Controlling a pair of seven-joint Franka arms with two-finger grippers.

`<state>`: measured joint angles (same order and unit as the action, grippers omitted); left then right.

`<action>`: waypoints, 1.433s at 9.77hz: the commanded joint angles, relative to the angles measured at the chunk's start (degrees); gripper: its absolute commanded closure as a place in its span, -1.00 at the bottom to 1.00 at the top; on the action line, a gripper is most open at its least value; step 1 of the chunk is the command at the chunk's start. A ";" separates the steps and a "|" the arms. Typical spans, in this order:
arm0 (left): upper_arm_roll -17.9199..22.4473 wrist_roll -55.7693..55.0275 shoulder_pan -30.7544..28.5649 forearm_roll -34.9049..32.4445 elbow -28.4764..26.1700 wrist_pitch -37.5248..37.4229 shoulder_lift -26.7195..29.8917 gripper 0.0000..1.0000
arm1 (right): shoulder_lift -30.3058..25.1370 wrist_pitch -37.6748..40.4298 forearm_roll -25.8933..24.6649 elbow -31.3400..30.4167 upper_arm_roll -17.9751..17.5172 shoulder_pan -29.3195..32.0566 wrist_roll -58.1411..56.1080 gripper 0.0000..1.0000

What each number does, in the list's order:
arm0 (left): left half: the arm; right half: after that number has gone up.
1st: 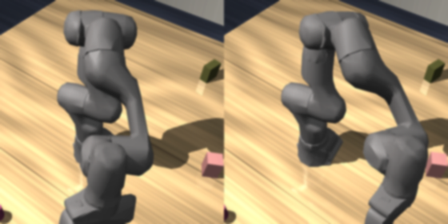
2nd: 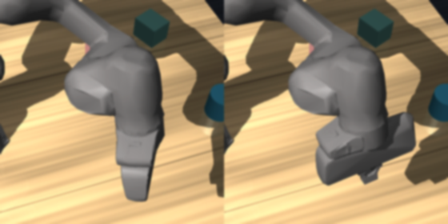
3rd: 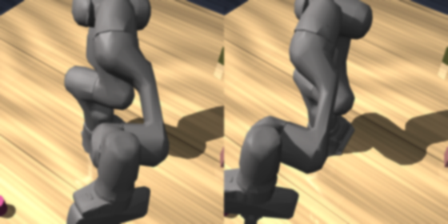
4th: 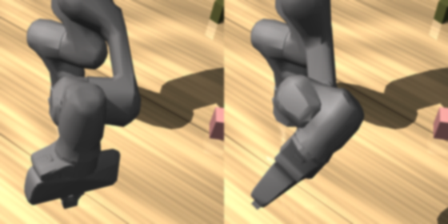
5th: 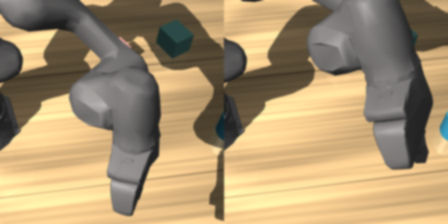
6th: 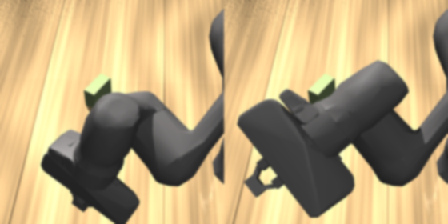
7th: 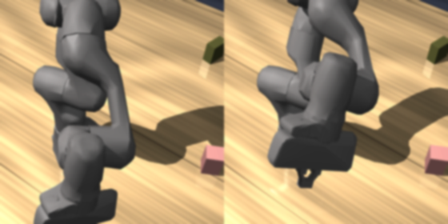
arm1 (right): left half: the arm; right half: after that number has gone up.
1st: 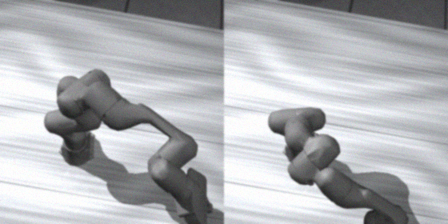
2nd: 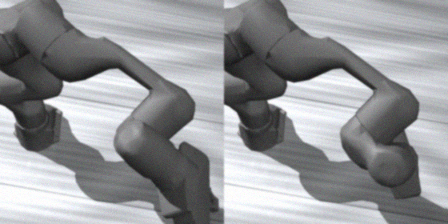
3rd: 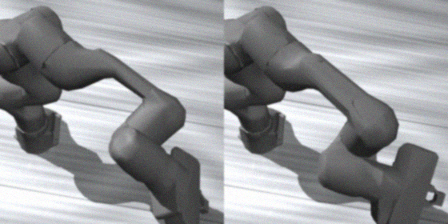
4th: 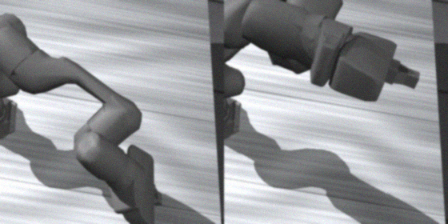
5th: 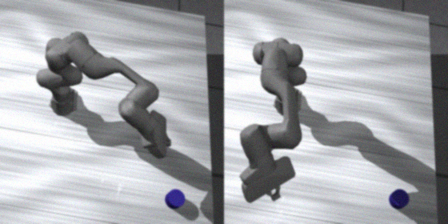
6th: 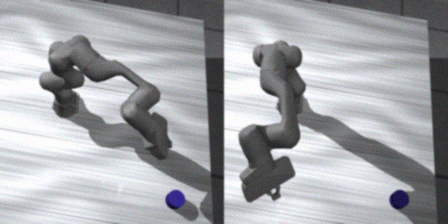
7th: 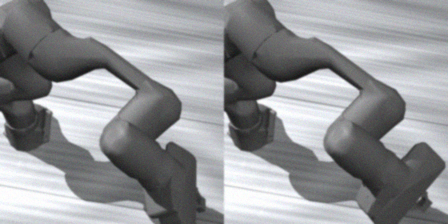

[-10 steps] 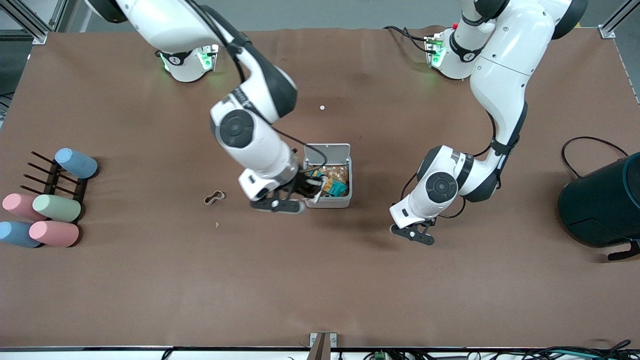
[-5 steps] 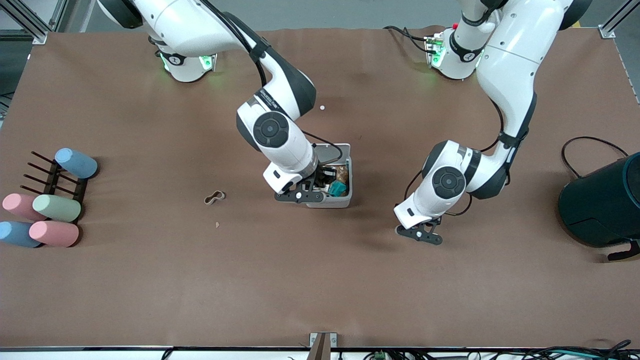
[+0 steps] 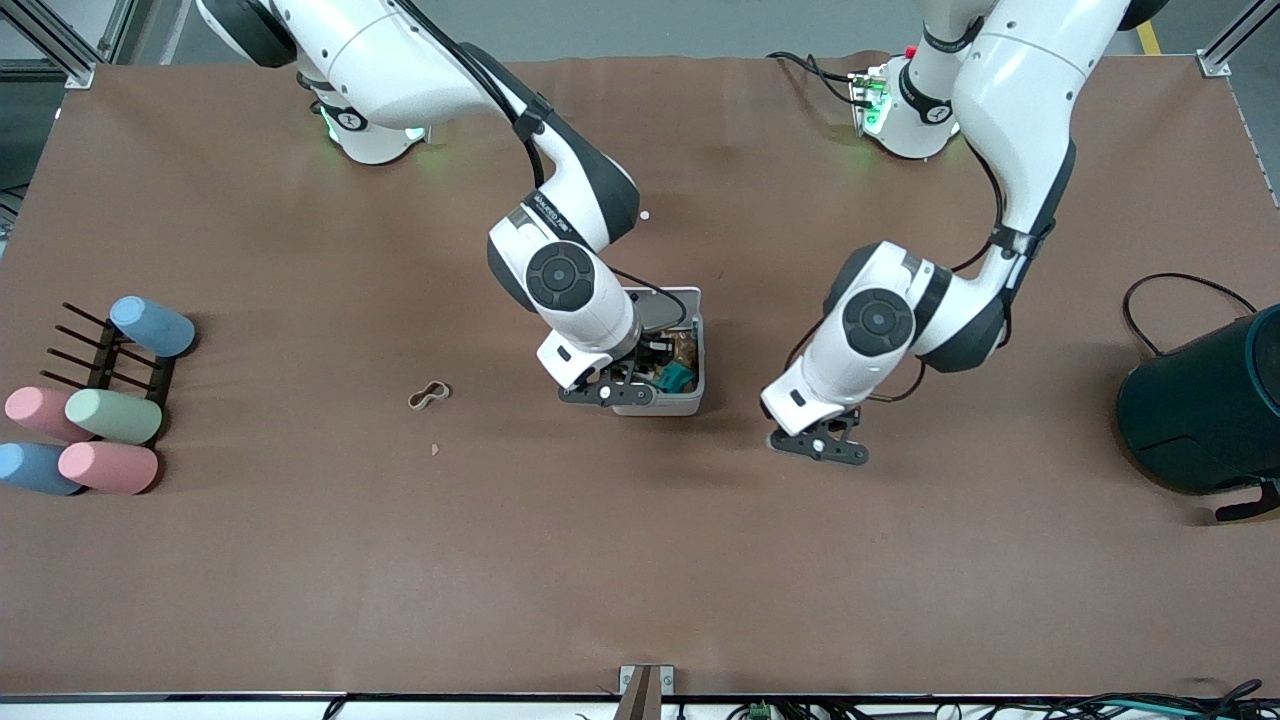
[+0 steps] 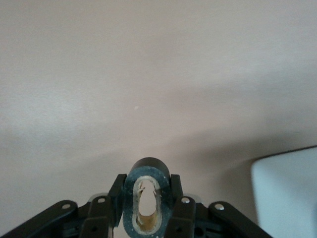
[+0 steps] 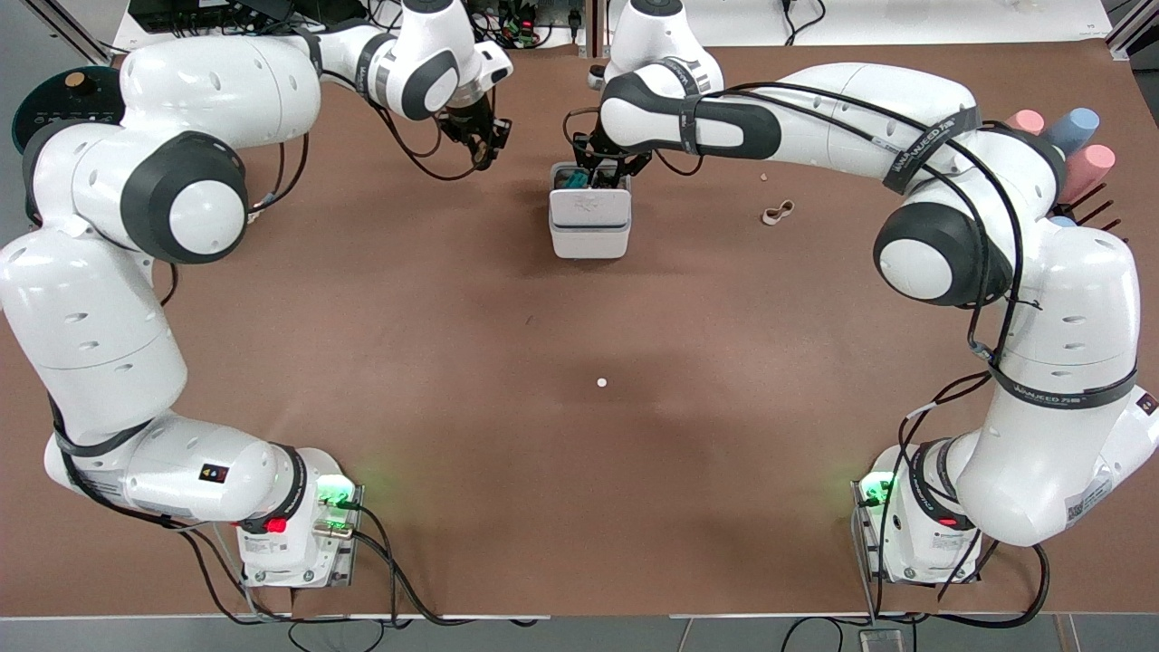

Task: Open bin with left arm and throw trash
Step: 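Drop the packet in the bin with the right gripper while the left gripper follows, then drop the tape in the bin with the left gripper while the right gripper reaches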

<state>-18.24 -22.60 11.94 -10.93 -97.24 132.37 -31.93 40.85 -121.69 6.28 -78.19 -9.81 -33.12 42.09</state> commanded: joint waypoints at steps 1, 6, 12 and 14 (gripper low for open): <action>-2.76 -4.44 -0.43 -0.14 -0.68 -0.89 2.14 1.00 | -1.38 3.81 -0.74 0.14 0.32 0.42 -0.08 -0.92; -7.34 -16.57 3.16 -0.23 3.63 -0.71 -0.76 0.99 | -7.71 14.53 0.40 -0.55 -0.04 11.20 -3.40 -0.92; -7.25 -20.99 5.46 -1.02 6.01 -0.63 -4.01 0.86 | -12.46 14.74 -0.47 -19.96 1.10 30.21 -20.21 -0.93; -7.17 -21.17 6.51 -1.02 6.01 -0.36 -4.36 0.61 | -13.68 7.82 -0.48 -27.51 1.90 30.13 -13.49 -0.91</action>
<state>-25.32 -42.75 17.63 -10.93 -92.48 132.37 -35.66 31.14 -109.46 6.24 -98.23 -8.06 -2.43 23.96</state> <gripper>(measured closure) 0.612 0.040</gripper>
